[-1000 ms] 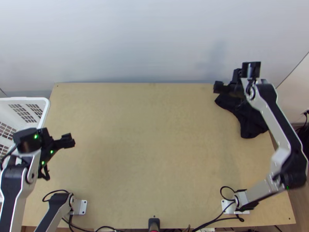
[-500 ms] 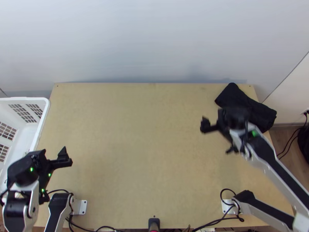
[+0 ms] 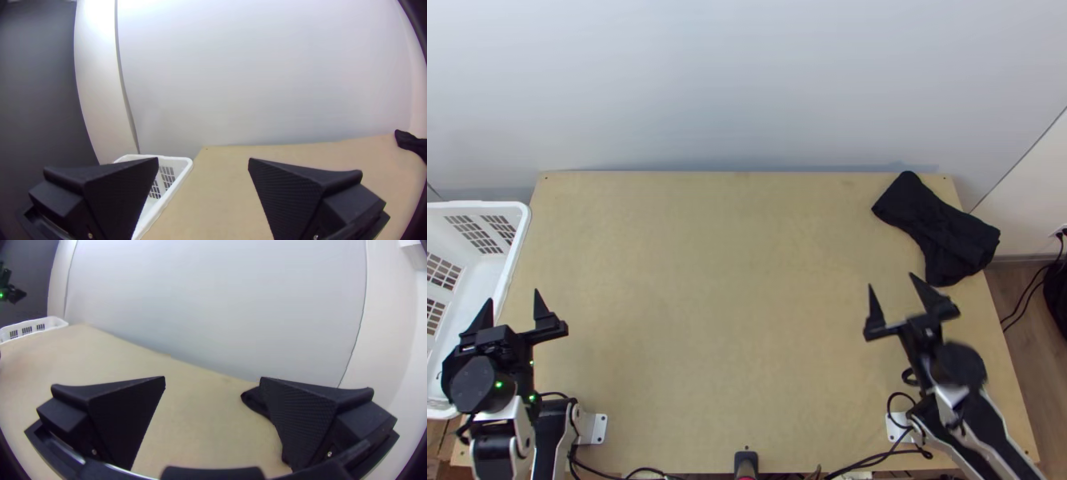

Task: Fold the t-shirt

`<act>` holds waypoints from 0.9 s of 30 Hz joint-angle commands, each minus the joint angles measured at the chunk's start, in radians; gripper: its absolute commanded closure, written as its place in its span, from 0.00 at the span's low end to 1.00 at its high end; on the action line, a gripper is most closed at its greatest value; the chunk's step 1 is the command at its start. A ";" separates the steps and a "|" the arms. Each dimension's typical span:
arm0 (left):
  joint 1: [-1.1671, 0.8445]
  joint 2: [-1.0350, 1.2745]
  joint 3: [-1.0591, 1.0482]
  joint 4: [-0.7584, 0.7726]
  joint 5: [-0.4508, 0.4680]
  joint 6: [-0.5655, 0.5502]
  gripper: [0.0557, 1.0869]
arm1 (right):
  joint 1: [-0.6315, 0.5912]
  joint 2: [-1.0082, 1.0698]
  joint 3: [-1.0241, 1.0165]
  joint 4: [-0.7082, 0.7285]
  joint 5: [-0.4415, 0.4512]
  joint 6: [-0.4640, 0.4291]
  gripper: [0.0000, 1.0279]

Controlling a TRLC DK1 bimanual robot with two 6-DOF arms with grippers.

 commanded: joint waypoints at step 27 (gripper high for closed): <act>-0.095 -0.049 -0.184 -0.010 0.002 -0.066 0.05 | -0.044 -0.289 -0.233 0.054 0.026 0.132 0.04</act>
